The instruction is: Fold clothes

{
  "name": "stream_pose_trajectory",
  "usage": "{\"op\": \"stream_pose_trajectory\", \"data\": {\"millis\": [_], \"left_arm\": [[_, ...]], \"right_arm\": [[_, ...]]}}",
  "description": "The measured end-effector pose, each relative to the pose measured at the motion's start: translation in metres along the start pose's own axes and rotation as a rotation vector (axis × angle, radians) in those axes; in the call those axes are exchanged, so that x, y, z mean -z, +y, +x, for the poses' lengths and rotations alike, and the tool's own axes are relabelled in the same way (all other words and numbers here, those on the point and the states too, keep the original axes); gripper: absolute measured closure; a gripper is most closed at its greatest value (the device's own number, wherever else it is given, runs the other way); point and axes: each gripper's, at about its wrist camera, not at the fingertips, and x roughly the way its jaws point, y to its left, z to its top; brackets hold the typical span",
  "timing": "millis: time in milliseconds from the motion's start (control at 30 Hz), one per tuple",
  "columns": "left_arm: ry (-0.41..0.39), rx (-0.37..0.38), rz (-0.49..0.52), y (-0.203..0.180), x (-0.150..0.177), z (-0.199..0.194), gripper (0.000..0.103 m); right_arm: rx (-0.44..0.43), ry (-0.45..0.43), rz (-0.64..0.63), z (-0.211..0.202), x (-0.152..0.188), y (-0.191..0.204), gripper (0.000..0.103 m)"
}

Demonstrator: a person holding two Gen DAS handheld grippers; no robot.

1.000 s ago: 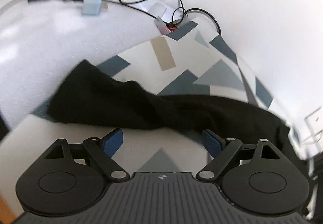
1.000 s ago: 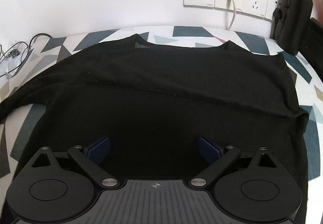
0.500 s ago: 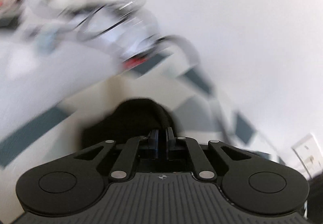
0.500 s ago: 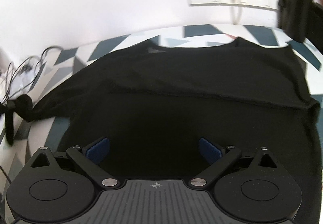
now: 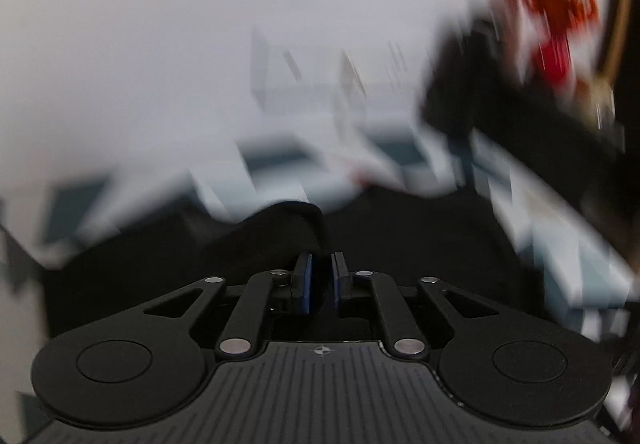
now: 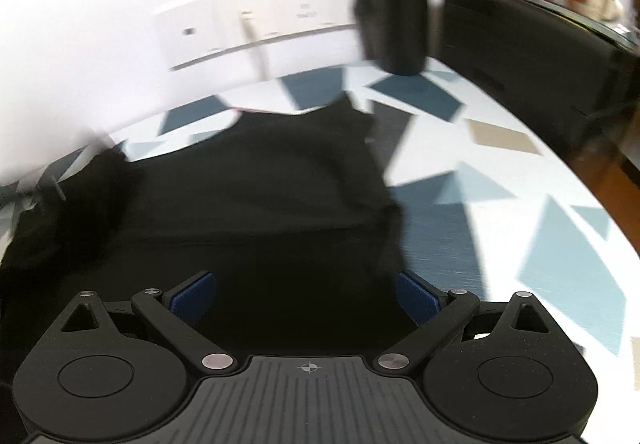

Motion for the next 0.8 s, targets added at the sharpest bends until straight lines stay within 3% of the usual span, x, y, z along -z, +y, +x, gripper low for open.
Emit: {"op": "stream_pose_trajectory", "data": {"millis": [33, 67, 100, 167, 233, 400, 533, 633, 700, 733, 767, 800], "left_arm": [[0.021, -0.008, 0.03, -0.005, 0.006, 0.002, 0.084], [0.016, -0.022, 0.053, -0.004, 0.01, -0.003, 0.068], [0.007, -0.037, 0.075, -0.004, 0.015, -0.01, 0.044], [-0.059, -0.083, 0.109, 0.003, 0.025, -0.035, 0.027], [-0.088, -0.122, 0.151, 0.016, 0.034, -0.058, 0.027], [0.011, -0.272, 0.161, 0.056, 0.06, -0.072, 0.027], [0.017, -0.362, 0.057, 0.091, 0.07, -0.07, 0.028], [0.017, -0.43, -0.006, 0.108, 0.07, -0.065, 0.028], [0.032, -0.462, -0.043, 0.119, 0.071, -0.059, 0.028], [0.039, -0.466, -0.051, 0.122, 0.071, -0.057, 0.028], [0.037, -0.467, -0.048, 0.123, 0.073, -0.059, 0.028], [0.034, -0.467, -0.043, 0.124, 0.075, -0.063, 0.028]], "right_arm": [[0.004, -0.009, 0.007, -0.001, 0.0, -0.005, 0.008], [0.005, -0.02, 0.007, -0.002, -0.001, -0.008, 0.008], [-0.001, -0.032, 0.002, -0.002, -0.002, -0.008, 0.008], [-0.023, -0.055, -0.012, -0.002, -0.007, -0.007, 0.01], [-0.076, -0.076, -0.04, 0.001, -0.013, 0.003, 0.012], [-0.242, -0.129, -0.205, 0.012, -0.029, 0.053, 0.013], [-0.318, -0.168, -0.328, 0.035, -0.045, 0.096, 0.013], [-0.324, -0.118, -0.33, 0.071, -0.063, 0.116, 0.014], [-0.338, -0.037, -0.304, 0.097, -0.072, 0.121, 0.029], [-0.345, 0.003, -0.291, 0.11, -0.077, 0.123, 0.044], [-0.363, 0.044, -0.279, 0.12, -0.08, 0.125, 0.066], [-0.394, 0.079, -0.269, 0.125, -0.081, 0.124, 0.077]]}}
